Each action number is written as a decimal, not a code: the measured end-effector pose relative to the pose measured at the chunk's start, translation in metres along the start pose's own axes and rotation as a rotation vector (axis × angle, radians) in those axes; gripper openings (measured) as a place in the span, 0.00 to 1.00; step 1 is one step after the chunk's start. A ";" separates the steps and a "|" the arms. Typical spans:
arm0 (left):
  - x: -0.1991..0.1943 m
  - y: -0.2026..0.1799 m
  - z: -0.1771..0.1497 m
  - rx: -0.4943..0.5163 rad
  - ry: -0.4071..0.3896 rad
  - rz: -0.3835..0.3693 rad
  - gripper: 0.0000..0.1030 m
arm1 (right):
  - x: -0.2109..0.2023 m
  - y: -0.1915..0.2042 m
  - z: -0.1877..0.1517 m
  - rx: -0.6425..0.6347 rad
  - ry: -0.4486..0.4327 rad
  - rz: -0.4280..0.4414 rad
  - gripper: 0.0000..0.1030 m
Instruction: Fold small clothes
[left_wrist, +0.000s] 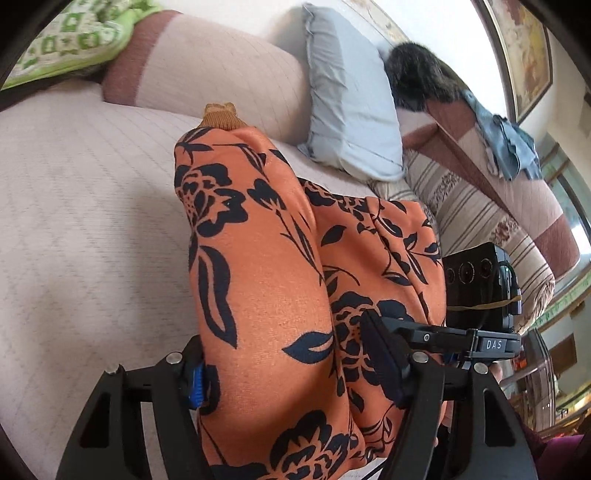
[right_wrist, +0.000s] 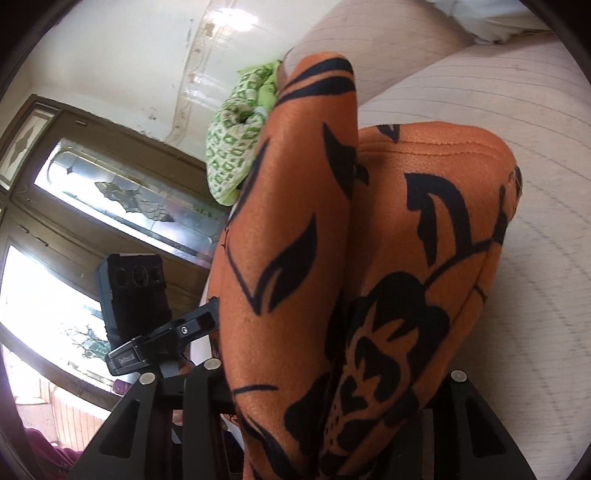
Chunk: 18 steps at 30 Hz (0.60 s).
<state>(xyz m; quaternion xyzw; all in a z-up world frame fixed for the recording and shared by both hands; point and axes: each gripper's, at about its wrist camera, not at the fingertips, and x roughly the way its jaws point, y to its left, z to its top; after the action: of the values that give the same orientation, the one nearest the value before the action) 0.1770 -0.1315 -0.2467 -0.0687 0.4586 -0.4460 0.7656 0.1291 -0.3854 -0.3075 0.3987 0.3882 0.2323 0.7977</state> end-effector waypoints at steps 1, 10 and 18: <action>-0.004 0.002 -0.002 -0.001 -0.007 0.006 0.70 | 0.004 0.002 0.001 -0.002 0.001 0.009 0.46; -0.040 0.029 -0.009 -0.028 -0.050 0.054 0.70 | 0.037 0.014 0.005 -0.021 0.036 0.050 0.46; -0.057 0.046 -0.017 -0.031 -0.061 0.099 0.70 | 0.049 0.001 0.004 -0.024 0.066 0.070 0.46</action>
<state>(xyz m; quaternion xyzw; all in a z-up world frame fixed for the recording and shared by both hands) 0.1819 -0.0567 -0.2431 -0.0713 0.4446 -0.3981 0.7992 0.1609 -0.3528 -0.3263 0.3947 0.3971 0.2779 0.7806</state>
